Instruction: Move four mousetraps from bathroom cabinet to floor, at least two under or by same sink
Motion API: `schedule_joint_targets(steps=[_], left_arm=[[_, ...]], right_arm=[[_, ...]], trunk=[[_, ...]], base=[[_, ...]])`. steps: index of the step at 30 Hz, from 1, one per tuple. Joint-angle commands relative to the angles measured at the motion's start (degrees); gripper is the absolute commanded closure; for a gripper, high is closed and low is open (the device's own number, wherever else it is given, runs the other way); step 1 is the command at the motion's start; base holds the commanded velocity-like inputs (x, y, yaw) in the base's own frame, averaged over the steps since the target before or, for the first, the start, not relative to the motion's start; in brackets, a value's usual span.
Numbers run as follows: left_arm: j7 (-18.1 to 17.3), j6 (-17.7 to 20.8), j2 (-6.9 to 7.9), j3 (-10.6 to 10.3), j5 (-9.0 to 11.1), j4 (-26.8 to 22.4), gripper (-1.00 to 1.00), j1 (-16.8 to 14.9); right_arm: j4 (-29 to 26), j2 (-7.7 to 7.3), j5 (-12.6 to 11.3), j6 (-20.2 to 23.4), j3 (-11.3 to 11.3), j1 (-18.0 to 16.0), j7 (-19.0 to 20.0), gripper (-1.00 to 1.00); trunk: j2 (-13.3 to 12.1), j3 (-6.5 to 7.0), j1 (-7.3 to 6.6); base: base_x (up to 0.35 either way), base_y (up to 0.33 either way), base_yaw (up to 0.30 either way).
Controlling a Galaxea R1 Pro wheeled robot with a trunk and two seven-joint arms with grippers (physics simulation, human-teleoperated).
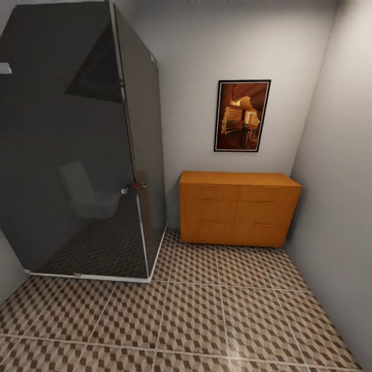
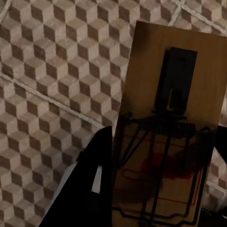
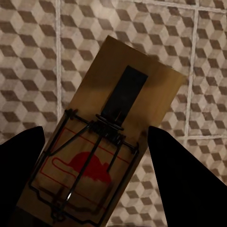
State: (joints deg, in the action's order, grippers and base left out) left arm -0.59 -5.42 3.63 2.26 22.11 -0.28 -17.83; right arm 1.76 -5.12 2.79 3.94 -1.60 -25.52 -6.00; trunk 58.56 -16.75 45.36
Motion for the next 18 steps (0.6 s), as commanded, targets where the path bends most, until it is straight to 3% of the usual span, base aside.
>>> schedule_joint_targets(steps=[1, 11, 18], left_arm=[[0.14, -0.33, 0.01, 0.2, -0.06, 0.05, 1.0, -0.02], [0.15, -0.89, 0.05, 0.2, 0.04, 0.05, 1.0, 0.07], [0.03, -0.84, 0.0, 0.16, 0.01, 0.09, 1.0, 0.08]], right_arm=[[0.08, 0.01, 0.29, 0.11, -0.16, -0.07, -0.15, 1.0], [0.08, -0.05, 0.28, 0.1, -0.16, -0.06, -0.15, 1.0], [0.08, -0.02, 0.28, 0.13, -0.16, -0.06, -0.25, 1.0]], trunk=[[0.06, -0.07, -0.03], [0.06, -0.07, -0.03], [0.06, -0.07, -0.03]], base=[[-0.343, 0.0, 0.283], [-0.335, 0.0, 0.276], [-0.097, 0.0, 0.072]])
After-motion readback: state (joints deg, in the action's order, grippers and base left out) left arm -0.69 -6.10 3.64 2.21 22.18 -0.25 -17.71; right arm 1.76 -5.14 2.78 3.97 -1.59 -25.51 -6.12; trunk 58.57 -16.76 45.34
